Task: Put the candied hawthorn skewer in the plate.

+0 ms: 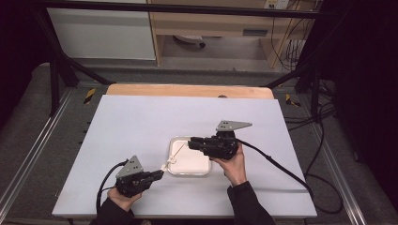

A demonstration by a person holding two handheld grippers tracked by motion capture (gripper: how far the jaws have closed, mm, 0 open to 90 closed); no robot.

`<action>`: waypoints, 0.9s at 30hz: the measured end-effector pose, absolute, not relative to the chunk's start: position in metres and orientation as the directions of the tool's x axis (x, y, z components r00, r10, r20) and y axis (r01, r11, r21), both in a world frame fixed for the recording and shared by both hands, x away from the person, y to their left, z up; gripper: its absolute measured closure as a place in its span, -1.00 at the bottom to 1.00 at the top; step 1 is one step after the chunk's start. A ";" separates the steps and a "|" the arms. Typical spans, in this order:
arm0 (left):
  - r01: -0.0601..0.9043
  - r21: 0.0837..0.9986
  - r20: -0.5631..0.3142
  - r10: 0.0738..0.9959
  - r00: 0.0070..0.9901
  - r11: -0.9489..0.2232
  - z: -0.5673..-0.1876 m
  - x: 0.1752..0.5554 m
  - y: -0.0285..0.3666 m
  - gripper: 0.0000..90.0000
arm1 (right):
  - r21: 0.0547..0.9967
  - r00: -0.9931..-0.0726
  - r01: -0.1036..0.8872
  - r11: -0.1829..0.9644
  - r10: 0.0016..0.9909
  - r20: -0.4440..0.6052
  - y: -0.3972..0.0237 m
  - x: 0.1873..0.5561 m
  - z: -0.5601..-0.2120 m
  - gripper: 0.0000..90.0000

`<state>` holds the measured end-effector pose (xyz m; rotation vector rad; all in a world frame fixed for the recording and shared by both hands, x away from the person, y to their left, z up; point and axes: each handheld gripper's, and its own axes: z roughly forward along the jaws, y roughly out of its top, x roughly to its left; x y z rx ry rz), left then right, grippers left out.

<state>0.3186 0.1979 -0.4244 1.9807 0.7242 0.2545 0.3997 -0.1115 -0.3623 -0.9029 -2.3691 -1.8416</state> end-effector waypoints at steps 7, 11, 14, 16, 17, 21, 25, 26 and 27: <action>0.372 0.863 -0.116 0.582 0.805 -0.342 -0.423 0.317 0.197 0.95 | 0.879 -0.826 0.466 0.100 0.405 0.392 -0.110 0.405 -0.364 0.64; 0.367 0.866 -0.114 0.580 0.807 -0.340 -0.423 0.316 0.197 0.95 | 0.874 -0.824 0.478 0.090 0.390 0.411 -0.109 0.407 -0.366 0.64; 0.361 0.869 -0.112 0.577 0.809 -0.337 -0.423 0.316 0.197 0.95 | 0.870 -0.821 0.486 0.086 0.385 0.421 -0.108 0.408 -0.367 0.64; 0.359 0.870 -0.112 0.575 0.811 -0.337 -0.423 0.316 0.197 0.95 | 0.864 -0.819 0.496 0.087 0.377 0.432 -0.107 0.409 -0.368 0.64; 0.360 0.870 -0.112 0.575 0.810 -0.338 -0.423 0.316 0.197 0.95 | 0.863 -0.820 0.498 0.085 0.369 0.437 -0.107 0.409 -0.369 0.64; 0.363 0.867 -0.112 0.575 0.810 -0.342 -0.424 0.316 0.197 0.95 | 0.853 -0.817 0.514 0.088 0.352 0.456 -0.104 0.409 -0.372 0.64; 0.361 0.866 -0.110 0.572 0.813 -0.345 -0.425 0.316 0.197 0.95 | 0.842 -0.810 0.532 0.087 0.342 0.476 -0.102 0.409 -0.375 0.65; 0.361 0.866 -0.110 0.572 0.813 -0.345 -0.425 0.316 0.196 0.95 | 0.840 -0.809 0.535 0.086 0.337 0.481 -0.102 0.409 -0.375 0.66; 0.361 0.865 -0.110 0.572 0.813 -0.348 -0.425 0.316 0.196 0.95 | 0.838 -0.808 0.539 0.084 0.331 0.487 -0.102 0.409 -0.375 0.66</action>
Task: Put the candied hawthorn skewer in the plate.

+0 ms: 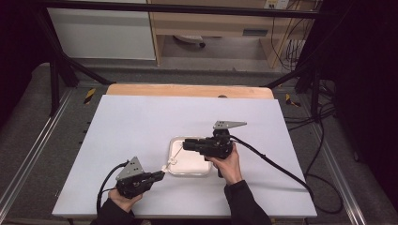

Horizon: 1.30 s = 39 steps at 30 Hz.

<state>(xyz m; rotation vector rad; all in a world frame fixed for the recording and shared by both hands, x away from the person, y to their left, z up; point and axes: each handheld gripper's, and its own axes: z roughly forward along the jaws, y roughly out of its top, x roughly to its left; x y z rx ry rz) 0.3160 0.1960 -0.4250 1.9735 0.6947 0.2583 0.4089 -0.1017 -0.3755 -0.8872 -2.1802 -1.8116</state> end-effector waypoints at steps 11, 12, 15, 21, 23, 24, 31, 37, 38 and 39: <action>0.358 0.850 -0.084 0.573 0.815 -0.385 -0.427 0.316 0.192 0.95 | 0.832 -0.815 0.545 0.102 0.299 0.497 -0.098 0.405 -0.380 0.70; 0.357 0.850 -0.082 0.572 0.816 -0.388 -0.427 0.316 0.192 0.95 | 0.831 -0.815 0.546 0.105 0.296 0.498 -0.097 0.404 -0.381 0.70; 0.355 0.848 -0.077 0.570 0.818 -0.394 -0.428 0.316 0.191 0.96 | 0.831 -0.818 0.546 0.111 0.287 0.499 -0.096 0.402 -0.383 0.70; 0.335 0.868 -0.083 0.558 0.825 -0.366 -0.422 0.315 0.190 0.96 | 0.806 -0.819 0.560 0.191 0.274 0.504 -0.086 0.398 -0.393 0.71; 0.344 0.860 -0.080 0.566 0.820 -0.376 -0.426 0.315 0.189 0.95 | 0.810 -0.822 0.554 0.190 0.281 0.496 -0.082 0.396 -0.399 0.71; 0.356 0.856 -0.095 0.564 0.820 -0.374 -0.427 0.316 0.190 0.95 | 0.809 -0.821 0.556 0.192 0.278 0.498 -0.081 0.397 -0.401 0.71; 0.360 0.860 -0.106 0.564 0.819 -0.361 -0.427 0.317 0.190 0.95 | 0.830 -0.832 0.528 0.182 0.305 0.463 -0.083 0.395 -0.397 0.50; 0.367 0.862 -0.113 0.572 0.812 -0.350 -0.427 0.318 0.193 0.95 | 0.859 -0.848 0.472 0.199 0.367 0.382 -0.092 0.391 -0.387 0.12; 0.368 0.862 -0.113 0.576 0.810 -0.349 -0.427 0.318 0.193 0.95 | 0.861 -0.848 0.465 0.206 0.381 0.367 -0.094 0.391 -0.387 0.05; 0.371 0.862 -0.116 0.577 0.809 -0.347 -0.427 0.318 0.194 0.95 | 0.862 -0.848 0.459 0.214 0.396 0.353 -0.096 0.390 -0.387 -0.02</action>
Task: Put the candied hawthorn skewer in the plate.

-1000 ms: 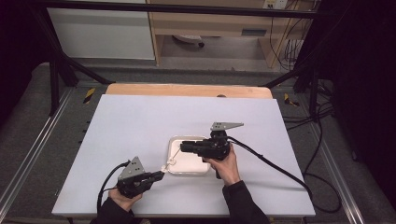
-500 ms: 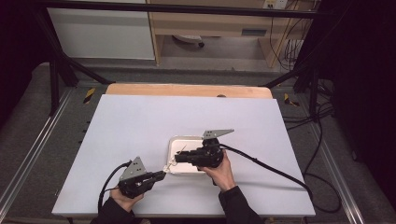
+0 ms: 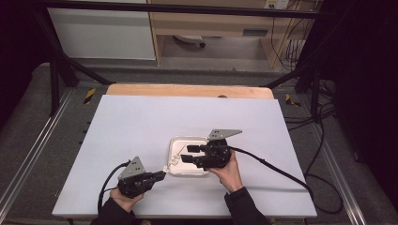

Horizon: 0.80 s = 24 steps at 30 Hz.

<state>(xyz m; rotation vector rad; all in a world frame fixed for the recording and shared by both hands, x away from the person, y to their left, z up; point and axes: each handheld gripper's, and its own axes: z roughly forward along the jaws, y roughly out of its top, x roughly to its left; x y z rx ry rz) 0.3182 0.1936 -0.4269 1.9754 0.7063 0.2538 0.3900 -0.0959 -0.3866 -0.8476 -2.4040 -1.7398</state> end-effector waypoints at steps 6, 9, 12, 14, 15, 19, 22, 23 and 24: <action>0.382 0.858 -0.120 0.588 0.800 -0.344 -0.427 0.320 0.195 0.95 | 0.865 -0.835 0.435 0.250 0.473 0.283 -0.111 0.388 -0.393 -0.47; 0.387 0.856 -0.123 0.593 0.796 -0.342 -0.428 0.320 0.196 0.95 | 0.861 -0.822 0.436 0.260 0.505 0.264 -0.120 0.387 -0.398 -0.64; 0.392 0.853 -0.126 0.594 0.794 -0.344 -0.428 0.321 0.196 0.95 | 0.856 -0.808 0.436 0.279 0.540 0.235 -0.130 0.386 -0.403 -0.77; 0.393 0.852 -0.126 0.594 0.794 -0.345 -0.428 0.321 0.195 0.95 | 0.848 -0.800 0.446 0.286 0.553 0.234 -0.137 0.386 -0.406 -0.80; 0.394 0.852 -0.126 0.594 0.794 -0.345 -0.428 0.322 0.195 0.95 | 0.848 -0.798 0.445 0.288 0.558 0.229 -0.142 0.386 -0.408 -0.82; 0.395 0.851 -0.128 0.593 0.795 -0.347 -0.428 0.323 0.194 0.94 | 0.841 -0.782 0.452 0.298 0.586 0.213 -0.155 0.384 -0.413 -0.93; 0.400 0.848 -0.130 0.594 0.794 -0.349 -0.427 0.324 0.194 0.94 | 0.841 -0.763 0.449 0.302 0.619 0.185 -0.166 0.382 -0.418 -0.97; 0.402 0.847 -0.132 0.594 0.793 -0.349 -0.427 0.325 0.194 0.94 | 0.838 -0.756 0.453 0.305 0.629 0.180 -0.170 0.381 -0.420 -0.98; 0.402 0.846 -0.130 0.595 0.793 -0.351 -0.427 0.325 0.194 0.94 | 0.836 -0.749 0.459 0.301 0.637 0.182 -0.175 0.381 -0.421 -0.98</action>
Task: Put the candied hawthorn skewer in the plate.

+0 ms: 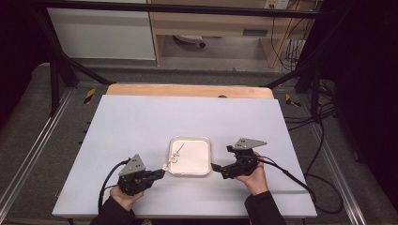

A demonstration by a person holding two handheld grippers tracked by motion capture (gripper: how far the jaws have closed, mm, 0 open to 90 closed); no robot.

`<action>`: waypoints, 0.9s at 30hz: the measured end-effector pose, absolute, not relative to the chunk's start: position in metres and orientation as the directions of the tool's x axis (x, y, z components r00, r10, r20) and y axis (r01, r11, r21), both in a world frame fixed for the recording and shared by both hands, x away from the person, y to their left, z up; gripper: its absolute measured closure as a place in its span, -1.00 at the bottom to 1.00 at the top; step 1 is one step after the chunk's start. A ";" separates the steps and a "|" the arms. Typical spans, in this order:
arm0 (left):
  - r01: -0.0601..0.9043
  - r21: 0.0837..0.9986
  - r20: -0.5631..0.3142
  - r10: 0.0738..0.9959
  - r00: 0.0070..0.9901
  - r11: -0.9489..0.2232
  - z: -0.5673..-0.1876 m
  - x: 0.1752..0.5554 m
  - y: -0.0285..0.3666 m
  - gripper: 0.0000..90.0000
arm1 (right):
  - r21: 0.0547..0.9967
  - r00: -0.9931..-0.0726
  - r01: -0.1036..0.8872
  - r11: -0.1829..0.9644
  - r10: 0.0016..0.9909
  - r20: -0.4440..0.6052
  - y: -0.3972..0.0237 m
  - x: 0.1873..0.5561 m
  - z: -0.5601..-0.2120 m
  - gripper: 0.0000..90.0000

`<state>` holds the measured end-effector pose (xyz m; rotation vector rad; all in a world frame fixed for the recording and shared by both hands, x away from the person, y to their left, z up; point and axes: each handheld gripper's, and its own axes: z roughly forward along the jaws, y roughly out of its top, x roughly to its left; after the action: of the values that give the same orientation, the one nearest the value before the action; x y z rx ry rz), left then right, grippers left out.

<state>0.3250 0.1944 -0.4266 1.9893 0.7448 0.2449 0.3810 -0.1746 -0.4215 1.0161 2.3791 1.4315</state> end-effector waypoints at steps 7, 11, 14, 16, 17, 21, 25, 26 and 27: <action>0.410 0.840 -0.135 0.594 0.793 -0.356 -0.423 0.329 0.193 0.94 | 0.831 -0.711 0.484 0.274 0.677 0.191 -0.204 0.376 -0.434 -0.99; 0.416 0.833 -0.136 0.593 0.793 -0.365 -0.418 0.333 0.191 0.94 | 0.822 -0.691 0.500 0.270 0.697 0.191 -0.221 0.373 -0.439 -0.99; 0.419 0.831 -0.138 0.596 0.791 -0.365 -0.415 0.337 0.188 0.94 | 0.824 -0.684 0.499 0.270 0.706 0.183 -0.232 0.370 -0.441 -0.99; 0.422 0.828 -0.135 0.598 0.790 -0.370 -0.413 0.338 0.186 0.94 | 0.824 -0.680 0.497 0.271 0.712 0.176 -0.238 0.368 -0.443 -0.99; 0.424 0.825 -0.135 0.598 0.790 -0.373 -0.412 0.340 0.185 0.94 | 0.825 -0.683 0.493 0.277 0.711 0.169 -0.240 0.367 -0.443 -0.99; 0.428 0.818 -0.127 0.606 0.786 -0.384 -0.406 0.349 0.176 0.94 | 0.816 -0.682 0.494 0.302 0.716 0.148 -0.247 0.364 -0.447 -0.99; 0.437 0.804 -0.116 0.615 0.780 -0.403 -0.404 0.359 0.165 0.94 | 0.810 -0.681 0.492 0.320 0.721 0.129 -0.251 0.362 -0.450 -0.99; 0.445 0.798 -0.120 0.618 0.777 -0.405 -0.405 0.363 0.161 0.94 | 0.810 -0.682 0.490 0.324 0.720 0.125 -0.252 0.362 -0.450 -0.99; 0.450 0.795 -0.120 0.621 0.775 -0.408 -0.405 0.364 0.159 0.94 | 0.809 -0.684 0.490 0.326 0.718 0.125 -0.252 0.362 -0.451 -0.99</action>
<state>0.3643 0.1592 -0.4053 2.0707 0.7978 0.2418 0.3621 -0.2520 -0.4506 1.0922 2.3369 1.2865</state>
